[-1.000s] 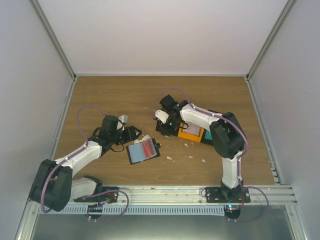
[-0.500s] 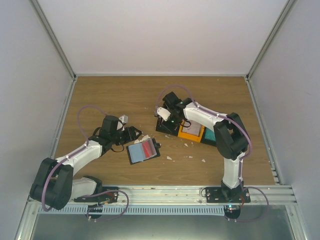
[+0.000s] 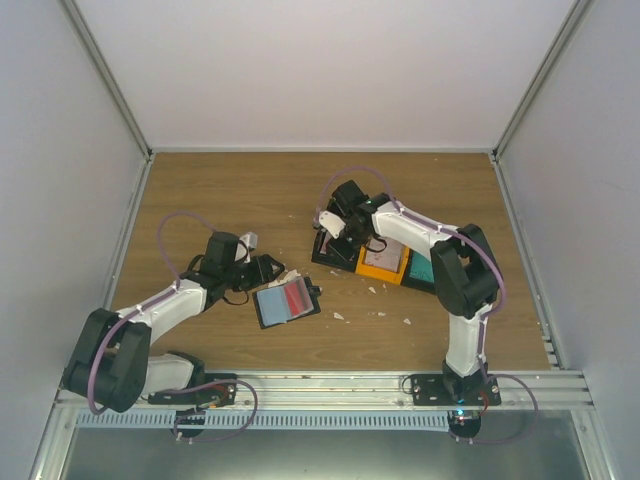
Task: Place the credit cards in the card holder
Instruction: Pick up the credit card from the storage box.
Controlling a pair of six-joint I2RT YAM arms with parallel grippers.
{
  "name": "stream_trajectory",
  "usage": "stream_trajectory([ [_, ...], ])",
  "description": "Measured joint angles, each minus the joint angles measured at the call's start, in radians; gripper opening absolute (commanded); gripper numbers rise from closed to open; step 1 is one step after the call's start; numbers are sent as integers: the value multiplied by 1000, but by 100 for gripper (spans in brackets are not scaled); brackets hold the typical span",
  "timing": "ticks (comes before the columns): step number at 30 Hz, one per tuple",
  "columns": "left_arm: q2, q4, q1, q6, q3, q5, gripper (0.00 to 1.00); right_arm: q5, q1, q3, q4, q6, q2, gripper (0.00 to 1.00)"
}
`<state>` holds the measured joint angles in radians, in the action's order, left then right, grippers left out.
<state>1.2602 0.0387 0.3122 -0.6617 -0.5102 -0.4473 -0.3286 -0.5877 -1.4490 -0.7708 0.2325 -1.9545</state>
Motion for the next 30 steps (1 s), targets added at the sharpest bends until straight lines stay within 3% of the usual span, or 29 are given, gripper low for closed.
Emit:
stream_trajectory([
  [13, 14, -21, 0, 2, 4, -6, 60, -55, 6, 5, 1, 6, 13, 21],
  [30, 14, -27, 0, 2, 11, -9, 60, -42, 18, 5, 25, -3, 25, 5],
])
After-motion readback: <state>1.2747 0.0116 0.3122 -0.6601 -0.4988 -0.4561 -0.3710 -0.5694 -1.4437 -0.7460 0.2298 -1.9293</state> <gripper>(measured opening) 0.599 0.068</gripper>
